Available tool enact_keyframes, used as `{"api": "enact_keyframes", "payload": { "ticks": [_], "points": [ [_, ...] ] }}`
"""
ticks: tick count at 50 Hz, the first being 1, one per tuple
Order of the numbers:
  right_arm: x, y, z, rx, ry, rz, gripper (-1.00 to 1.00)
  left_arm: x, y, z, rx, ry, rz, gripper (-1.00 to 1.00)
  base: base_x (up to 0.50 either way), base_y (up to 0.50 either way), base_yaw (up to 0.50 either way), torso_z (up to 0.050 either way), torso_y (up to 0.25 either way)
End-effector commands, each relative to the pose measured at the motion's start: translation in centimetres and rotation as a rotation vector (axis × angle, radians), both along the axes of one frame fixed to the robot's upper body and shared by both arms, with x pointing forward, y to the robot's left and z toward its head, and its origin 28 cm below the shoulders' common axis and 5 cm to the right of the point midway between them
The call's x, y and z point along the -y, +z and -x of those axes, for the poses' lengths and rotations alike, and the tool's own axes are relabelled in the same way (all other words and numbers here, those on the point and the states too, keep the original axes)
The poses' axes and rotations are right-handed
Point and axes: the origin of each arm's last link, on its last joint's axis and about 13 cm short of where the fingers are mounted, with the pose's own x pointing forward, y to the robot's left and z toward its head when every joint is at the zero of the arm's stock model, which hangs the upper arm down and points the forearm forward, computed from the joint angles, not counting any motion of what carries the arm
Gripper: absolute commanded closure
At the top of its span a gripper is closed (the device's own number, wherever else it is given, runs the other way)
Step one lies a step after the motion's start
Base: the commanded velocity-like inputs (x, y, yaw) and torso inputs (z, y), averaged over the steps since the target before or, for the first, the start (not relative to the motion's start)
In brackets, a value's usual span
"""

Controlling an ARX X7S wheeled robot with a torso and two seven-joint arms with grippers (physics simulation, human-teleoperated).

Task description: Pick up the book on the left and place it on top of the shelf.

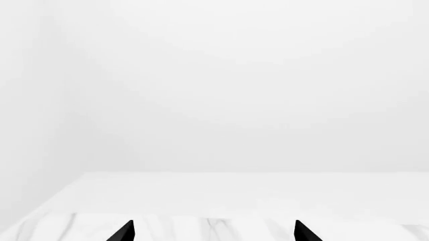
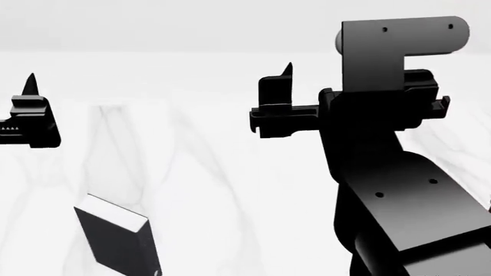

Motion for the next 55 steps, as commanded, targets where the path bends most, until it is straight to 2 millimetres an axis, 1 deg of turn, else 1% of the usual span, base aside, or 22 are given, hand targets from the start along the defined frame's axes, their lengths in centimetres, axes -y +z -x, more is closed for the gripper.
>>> {"api": "enact_keyframes", "payload": {
  "ticks": [1,6,7,8,9,10,11,12,13,14,15,39,48,55],
  "points": [
    [-0.1,-0.5,-0.2,-0.013,-0.01,0.012,-1.0,0.0,-0.1,0.0,-0.002,0.002,-0.001,-1.0,0.0,0.0,0.0,0.0,0.012],
    [-0.1,-0.3,-0.1,-0.032,0.006,0.019,-1.0,-0.1,-0.2,0.0,-0.003,0.004,-0.002,-1.0,0.0,0.0,0.0,0.0,0.0],
    [-0.3,-0.1,0.0,-0.094,0.069,0.045,-1.0,-0.1,-0.1,0.0,-0.002,0.006,-0.003,-1.0,0.0,0.0,0.0,0.0,0.0],
    [-0.5,0.0,0.2,-0.115,0.122,0.076,-1.0,-0.1,0.0,0.0,-0.001,0.006,-0.003,-1.0,0.0,0.0,0.0,0.0,0.0],
    [-0.6,0.0,0.1,-0.104,0.089,0.11,-1.0,-0.1,0.0,0.0,0.0,0.006,-0.002,-1.0,0.0,0.0,0.0,0.0,0.0],
    [-1.0,0.1,-0.5,-0.151,0.244,0.102,-1.0,-0.2,0.1,0.0,0.001,0.008,-0.001,-1.0,0.0,0.0,0.0,0.0,0.0],
    [-1.1,0.0,-0.5,-0.169,0.302,0.116,-1.0,-0.2,0.1,0.0,0.002,0.008,-0.002,-1.0,0.0,0.0,0.0,0.0,0.0],
    [1.2,0.9,-2.7,-0.156,0.308,0.23,-1.0,-0.3,0.1,0.0,0.002,0.011,0.0,-1.0,0.0,0.0,0.0,0.0,0.0],
    [-0.8,0.0,-3.4,-0.122,0.523,0.312,-1.0,-0.3,0.1,0.0,0.003,0.011,-0.001,-1.0,0.0,0.0,0.0,0.0,0.0],
    [-2.7,-1.5,-3.4,-0.188,0.742,0.41,-1.0,-0.3,0.1,0.0,0.003,0.01,0.0,-1.0,0.0,0.0,0.0,0.0,0.0],
    [-2.9,-1.8,-3.3,-0.215,0.803,0.419,-1.0,-0.3,0.1,0.0,0.003,0.01,-0.001,-1.0,0.0,0.0,0.0,0.0,0.0],
    [-3.6,-2.1,-3.0,-0.211,0.846,0.412,-1.0,-0.4,0.0,0.0,-0.002,0.013,-0.001,-1.0,0.0,0.0,0.0,0.0,0.0],
    [-4.3,-3.1,-3.5,-0.222,0.86,0.392,-1.0,-0.4,-0.1,0.0,-0.007,0.014,-0.006,-1.0,0.0,0.0,0.0,0.0,0.0],
    [-5.1,-4.0,-4.4,-0.235,0.865,0.369,-1.0,-0.4,-0.2,0.1,-0.006,0.014,-0.008,-1.0,0.0,0.0,0.0,0.0,0.0]
  ]
}}
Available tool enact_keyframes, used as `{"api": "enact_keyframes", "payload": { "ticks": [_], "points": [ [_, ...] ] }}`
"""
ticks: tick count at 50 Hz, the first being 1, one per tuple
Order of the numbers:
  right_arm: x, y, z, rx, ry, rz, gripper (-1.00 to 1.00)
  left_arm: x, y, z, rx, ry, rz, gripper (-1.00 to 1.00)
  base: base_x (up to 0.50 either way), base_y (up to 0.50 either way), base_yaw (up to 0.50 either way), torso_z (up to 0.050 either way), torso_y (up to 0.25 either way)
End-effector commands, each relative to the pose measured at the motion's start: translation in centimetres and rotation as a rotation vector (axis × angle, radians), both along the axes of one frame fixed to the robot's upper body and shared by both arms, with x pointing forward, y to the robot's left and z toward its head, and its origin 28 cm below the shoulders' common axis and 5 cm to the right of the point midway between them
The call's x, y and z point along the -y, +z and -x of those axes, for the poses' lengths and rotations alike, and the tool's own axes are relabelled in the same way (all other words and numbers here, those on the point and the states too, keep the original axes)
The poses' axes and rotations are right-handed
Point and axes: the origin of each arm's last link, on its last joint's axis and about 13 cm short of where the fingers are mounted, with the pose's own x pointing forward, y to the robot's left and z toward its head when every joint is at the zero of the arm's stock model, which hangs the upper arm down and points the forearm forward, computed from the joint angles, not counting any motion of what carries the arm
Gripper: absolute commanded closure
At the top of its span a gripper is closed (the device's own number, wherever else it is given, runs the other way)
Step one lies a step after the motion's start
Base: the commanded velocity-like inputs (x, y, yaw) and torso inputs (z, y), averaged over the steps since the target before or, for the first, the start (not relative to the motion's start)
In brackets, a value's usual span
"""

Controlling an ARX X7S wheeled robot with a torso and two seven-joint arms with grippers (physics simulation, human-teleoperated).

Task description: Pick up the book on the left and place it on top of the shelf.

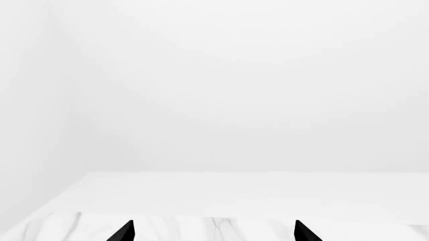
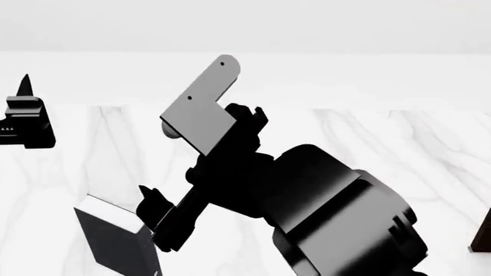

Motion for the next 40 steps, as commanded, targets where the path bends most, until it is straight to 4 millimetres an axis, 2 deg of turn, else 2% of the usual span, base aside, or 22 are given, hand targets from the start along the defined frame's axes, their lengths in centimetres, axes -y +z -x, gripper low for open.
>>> {"api": "enact_keyframes", "payload": {
  "ticks": [1,24,40],
  "points": [
    [-1.0,-1.2,-0.9,-0.029,0.016,-0.013,-1.0,0.0,-0.1,0.1,-0.003,0.001,-0.003,-1.0,0.0,0.0,0.0,0.0,0.0],
    [-2.9,-4.4,-1.7,-0.099,0.036,-0.001,-1.0,0.0,-0.5,0.0,-0.009,0.001,-0.004,-1.0,0.0,0.0,0.0,0.0,0.0],
    [-4.2,-6.3,-3.2,-0.145,0.027,0.006,-1.0,0.1,-0.3,0.2,-0.003,-0.005,-0.007,-1.0,0.0,0.0,0.0,0.0,0.0]
  ]
}}
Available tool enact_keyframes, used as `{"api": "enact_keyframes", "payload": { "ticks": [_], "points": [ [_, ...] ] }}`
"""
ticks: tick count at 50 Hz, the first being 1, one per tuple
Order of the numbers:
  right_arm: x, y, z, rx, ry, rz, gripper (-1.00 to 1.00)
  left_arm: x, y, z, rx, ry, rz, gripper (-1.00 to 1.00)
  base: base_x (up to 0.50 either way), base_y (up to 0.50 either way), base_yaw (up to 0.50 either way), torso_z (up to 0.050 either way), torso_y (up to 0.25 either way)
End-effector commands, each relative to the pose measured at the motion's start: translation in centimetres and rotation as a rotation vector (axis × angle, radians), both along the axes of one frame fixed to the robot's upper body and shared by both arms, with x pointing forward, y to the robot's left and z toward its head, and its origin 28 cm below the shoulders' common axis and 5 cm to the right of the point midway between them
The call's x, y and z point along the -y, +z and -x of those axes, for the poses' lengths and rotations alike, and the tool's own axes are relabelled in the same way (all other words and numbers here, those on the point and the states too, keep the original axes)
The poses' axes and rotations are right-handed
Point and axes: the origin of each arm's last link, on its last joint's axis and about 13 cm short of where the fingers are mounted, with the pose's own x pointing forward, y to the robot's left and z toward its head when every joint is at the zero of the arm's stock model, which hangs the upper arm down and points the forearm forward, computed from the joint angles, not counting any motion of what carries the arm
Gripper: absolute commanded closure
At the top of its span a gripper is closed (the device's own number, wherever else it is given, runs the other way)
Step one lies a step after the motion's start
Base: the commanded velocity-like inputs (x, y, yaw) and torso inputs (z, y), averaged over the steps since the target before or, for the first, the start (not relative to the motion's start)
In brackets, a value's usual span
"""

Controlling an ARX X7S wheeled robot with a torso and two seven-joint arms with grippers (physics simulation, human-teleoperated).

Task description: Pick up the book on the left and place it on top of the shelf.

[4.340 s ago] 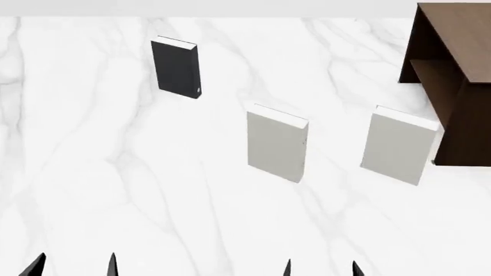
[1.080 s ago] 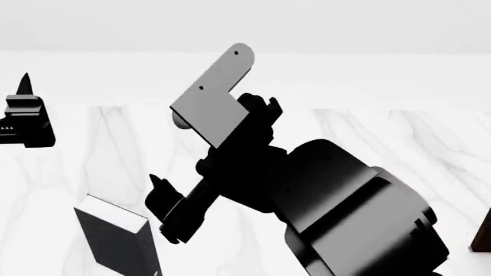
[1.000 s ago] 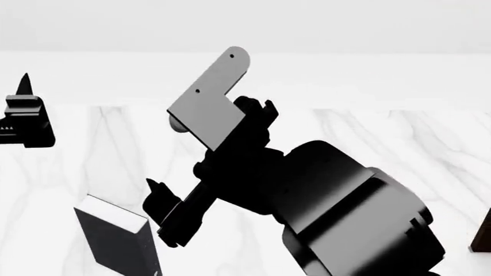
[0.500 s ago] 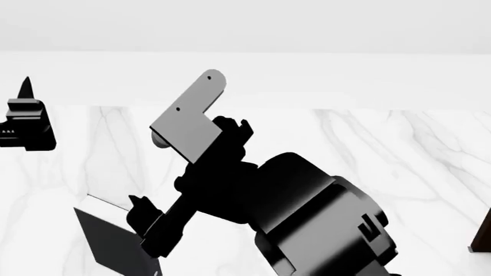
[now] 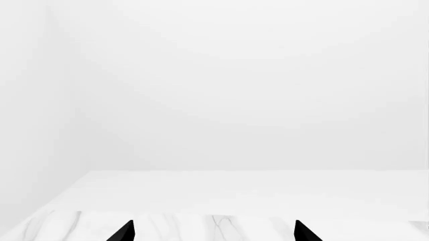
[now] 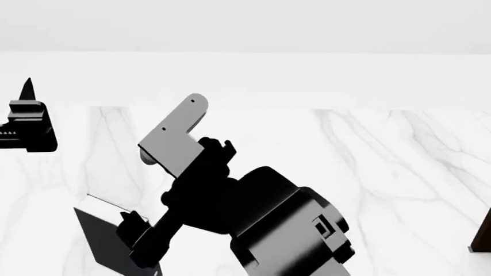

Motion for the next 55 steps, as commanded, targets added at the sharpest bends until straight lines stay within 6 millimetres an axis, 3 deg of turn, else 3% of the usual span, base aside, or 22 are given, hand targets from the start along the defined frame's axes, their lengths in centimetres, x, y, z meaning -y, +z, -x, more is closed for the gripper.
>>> {"api": "enact_keyframes", "payload": {
  "ticks": [1,28,55],
  "points": [
    [-1.0,-1.4,-1.0,-0.032,-0.004,0.012,-1.0,0.0,0.0,0.1,0.002,-0.002,-0.001,-1.0,0.0,0.0,0.0,0.0,0.0],
    [-2.6,-4.3,-1.9,-0.094,0.015,0.033,-1.0,0.2,-0.2,0.0,-0.003,-0.016,-0.01,-1.0,0.0,0.0,0.0,0.0,0.0],
    [-2.2,-7.1,-2.2,-0.161,-0.002,0.081,-1.0,0.0,-0.6,0.1,-0.01,-0.01,-0.008,-1.0,0.0,0.0,0.0,0.0,0.0]
  ]
}}
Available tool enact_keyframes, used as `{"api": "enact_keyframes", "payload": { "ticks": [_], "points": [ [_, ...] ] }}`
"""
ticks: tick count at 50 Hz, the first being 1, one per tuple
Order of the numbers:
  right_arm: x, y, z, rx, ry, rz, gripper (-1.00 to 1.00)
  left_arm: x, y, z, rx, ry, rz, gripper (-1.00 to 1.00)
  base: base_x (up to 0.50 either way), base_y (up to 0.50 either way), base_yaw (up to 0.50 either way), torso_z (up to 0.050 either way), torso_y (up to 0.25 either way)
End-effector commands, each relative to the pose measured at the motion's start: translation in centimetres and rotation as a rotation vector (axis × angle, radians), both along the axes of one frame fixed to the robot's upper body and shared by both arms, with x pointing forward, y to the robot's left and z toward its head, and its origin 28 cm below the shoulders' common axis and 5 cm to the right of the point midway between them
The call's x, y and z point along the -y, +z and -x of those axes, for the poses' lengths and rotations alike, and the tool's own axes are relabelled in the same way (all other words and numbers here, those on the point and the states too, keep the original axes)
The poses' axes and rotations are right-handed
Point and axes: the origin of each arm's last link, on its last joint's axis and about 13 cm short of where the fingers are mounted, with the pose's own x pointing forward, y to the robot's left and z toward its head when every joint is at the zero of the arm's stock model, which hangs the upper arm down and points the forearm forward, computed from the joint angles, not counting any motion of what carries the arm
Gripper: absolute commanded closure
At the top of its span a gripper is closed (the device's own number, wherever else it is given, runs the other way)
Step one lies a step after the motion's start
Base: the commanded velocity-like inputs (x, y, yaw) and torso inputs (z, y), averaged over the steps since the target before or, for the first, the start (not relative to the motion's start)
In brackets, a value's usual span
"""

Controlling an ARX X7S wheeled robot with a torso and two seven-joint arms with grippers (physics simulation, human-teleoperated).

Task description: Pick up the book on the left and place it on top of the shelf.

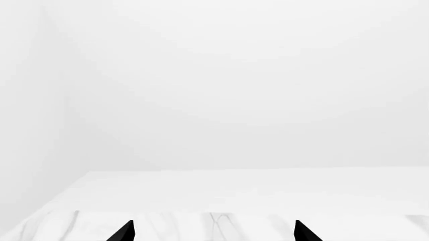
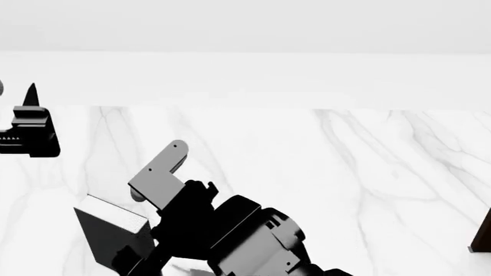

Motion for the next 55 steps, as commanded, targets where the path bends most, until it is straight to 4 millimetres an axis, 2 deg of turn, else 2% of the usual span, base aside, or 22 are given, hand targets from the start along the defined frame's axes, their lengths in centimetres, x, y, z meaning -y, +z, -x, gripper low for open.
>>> {"api": "enact_keyframes", "payload": {
  "ticks": [1,10,35,45,55],
  "points": [
    [0.6,-0.7,-0.2,-0.011,-0.03,0.018,-1.0,-0.1,-0.2,0.0,-0.003,0.002,0.001,-1.0,0.0,0.0,0.0,0.0,0.0],
    [0.9,-0.9,-0.2,-0.007,-0.06,0.042,-1.0,0.0,-0.1,0.1,-0.003,0.005,-0.001,-1.0,0.0,0.0,0.0,0.0,0.0],
    [0.0,0.1,-0.3,0.024,-0.005,0.011,-1.0,-0.1,-0.5,0.1,-0.017,-0.004,-0.002,-1.0,0.0,0.0,0.0,0.0,0.0],
    [0.0,0.0,-0.2,0.024,-0.007,0.01,-1.0,-0.1,-0.8,0.0,-0.024,-0.011,-0.01,-1.0,0.0,0.0,0.0,0.0,-0.235],
    [-0.4,0.5,-0.3,0.046,0.012,-0.013,-1.0,-0.1,-0.9,0.0,-0.024,-0.014,-0.003,-1.0,0.0,0.0,0.0,0.0,0.0]
  ]
}}
